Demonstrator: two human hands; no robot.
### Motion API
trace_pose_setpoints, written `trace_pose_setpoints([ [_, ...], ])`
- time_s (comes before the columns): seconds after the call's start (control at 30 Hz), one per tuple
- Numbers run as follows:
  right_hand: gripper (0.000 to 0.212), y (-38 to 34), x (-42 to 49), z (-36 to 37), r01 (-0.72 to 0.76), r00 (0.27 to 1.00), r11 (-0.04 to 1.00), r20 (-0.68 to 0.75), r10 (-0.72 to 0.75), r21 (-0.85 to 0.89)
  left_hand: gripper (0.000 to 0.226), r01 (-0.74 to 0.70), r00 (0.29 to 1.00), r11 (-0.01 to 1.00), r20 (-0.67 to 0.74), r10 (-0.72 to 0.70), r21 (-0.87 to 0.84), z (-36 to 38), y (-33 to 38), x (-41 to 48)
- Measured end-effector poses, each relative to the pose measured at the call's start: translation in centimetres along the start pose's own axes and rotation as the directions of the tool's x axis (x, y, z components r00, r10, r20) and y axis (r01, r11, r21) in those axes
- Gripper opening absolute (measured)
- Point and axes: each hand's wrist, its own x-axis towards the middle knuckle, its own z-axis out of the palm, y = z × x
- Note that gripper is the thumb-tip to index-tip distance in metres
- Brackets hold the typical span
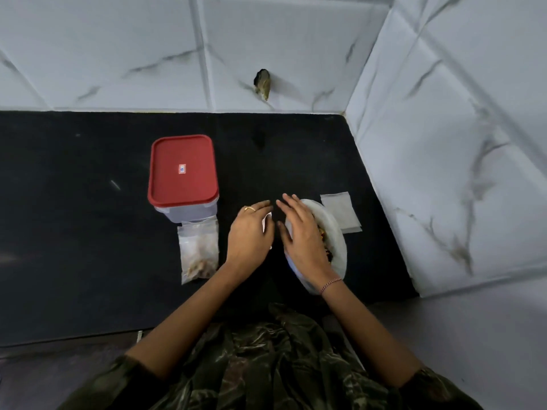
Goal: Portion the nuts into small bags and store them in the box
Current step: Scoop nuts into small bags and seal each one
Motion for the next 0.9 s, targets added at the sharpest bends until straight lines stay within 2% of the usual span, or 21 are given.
trace_pose_setpoints([
  [0.2, 0.033, 4.7, 1.8, -4.2, -0.117, 0.986, 0.993, -0.123, 0.115, -0.010, 0.030, -0.077, 0.990, 0.991, 0.112, 0.089, -0.106, 3.8, 4.5, 4.8],
  [0.37, 0.028, 10.1, 4.5, -6.2, -0.359, 0.914, 0.933, -0.199, 0.354, 0.014, 0.031, 0.026, 0.956, 1.000, 0.291, -0.023, -0.004, 7.1, 5.3, 10.3],
  [0.53, 0.033, 15.2, 6.5, -6.2, -0.545, 0.837, 0.837, -0.088, 0.540, -0.051, 0.022, 0.153, 0.905, 0.986, 0.393, -0.164, 0.059, 10.4, 5.1, 13.1],
  [0.63, 0.036, 16.6, 7.2, -6.0, -0.576, 0.815, 0.810, -0.001, 0.579, -0.108, 0.018, 0.218, 0.865, 0.972, 0.442, -0.236, 0.091, 12.0, 4.8, 13.5],
  [0.73, 0.035, 17.1, 7.8, -5.9, -0.601, 0.794, 0.794, 0.042, 0.606, -0.092, 0.009, 0.276, 0.838, 0.959, 0.473, -0.271, 0.059, 13.0, 4.7, 13.5],
  [0.9, 0.021, 17.3, 8.0, -5.8, -0.626, 0.778, 0.780, 0.048, 0.626, -0.025, 0.015, 0.366, 0.828, 0.931, 0.461, -0.320, -0.011, 13.4, 4.4, 13.9],
])
